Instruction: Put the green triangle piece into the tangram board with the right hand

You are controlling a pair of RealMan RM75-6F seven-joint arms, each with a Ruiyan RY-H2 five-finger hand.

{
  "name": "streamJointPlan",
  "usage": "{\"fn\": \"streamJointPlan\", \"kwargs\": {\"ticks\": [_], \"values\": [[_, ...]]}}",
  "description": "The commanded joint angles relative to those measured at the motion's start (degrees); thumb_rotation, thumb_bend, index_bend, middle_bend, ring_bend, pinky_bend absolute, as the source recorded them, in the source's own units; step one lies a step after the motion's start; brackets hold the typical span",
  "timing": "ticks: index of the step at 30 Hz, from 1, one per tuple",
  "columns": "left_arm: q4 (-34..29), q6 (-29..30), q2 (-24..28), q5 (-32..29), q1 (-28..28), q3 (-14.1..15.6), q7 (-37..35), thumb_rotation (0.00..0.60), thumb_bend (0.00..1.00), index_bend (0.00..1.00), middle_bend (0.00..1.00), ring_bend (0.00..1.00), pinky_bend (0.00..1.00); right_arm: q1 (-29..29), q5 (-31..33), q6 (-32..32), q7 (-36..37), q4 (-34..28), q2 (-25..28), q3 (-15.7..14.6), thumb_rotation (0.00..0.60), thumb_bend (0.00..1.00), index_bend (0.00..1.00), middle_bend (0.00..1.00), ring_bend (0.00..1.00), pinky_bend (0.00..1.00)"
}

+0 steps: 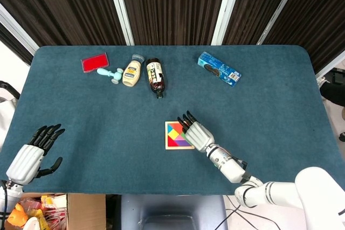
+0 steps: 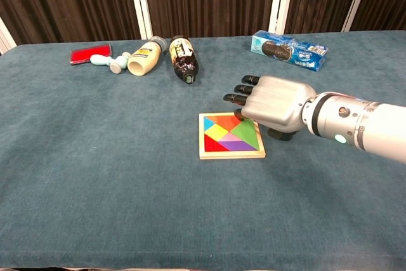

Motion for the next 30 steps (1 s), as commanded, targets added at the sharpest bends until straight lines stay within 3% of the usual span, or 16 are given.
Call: {"fn": "streamJointPlan", "kwargs": {"ticks": [1,24,27,30], "values": [[0.02,0.03,0.01,-0.03,0.02,-0.01,-0.03,0.600,0.44,0.00,0.00,0.00,0.00,0.00,-0.09,0.07,-0.09,0.05,0.01,-0.15,0.600,0.55,0.39,0.00,0.00,0.00],[-0.15,-0.26,-0.25,0.24,-0.19,0.08,0.53,0.600,0.43,0.00,0.00,0.00,0.00,-3.57,-6.68,2.58,7.90,-4.24,4.01,-2.46,0.600,0.55,0.37,0.00,0.00,0.00],[-0.08,0.08,-0.22,0.28,-0.11,0.00,0.39,0.600,0.43,0.00,0.00,0.00,0.00,-4.94,-7.74,4.44,9.83,-5.34,4.24,-2.44,0.600,0.55,0.33,0.00,0.00,0.00],[0.01,0.74,-0.06,0.44,0.13,-0.01,0.12,0.600,0.43,0.00,0.00,0.00,0.00,-9.66,-9.87,11.67,14.05,-10.74,6.42,-3.10,0.600,0.48,0.18,0.00,0.00,0.00]]}}
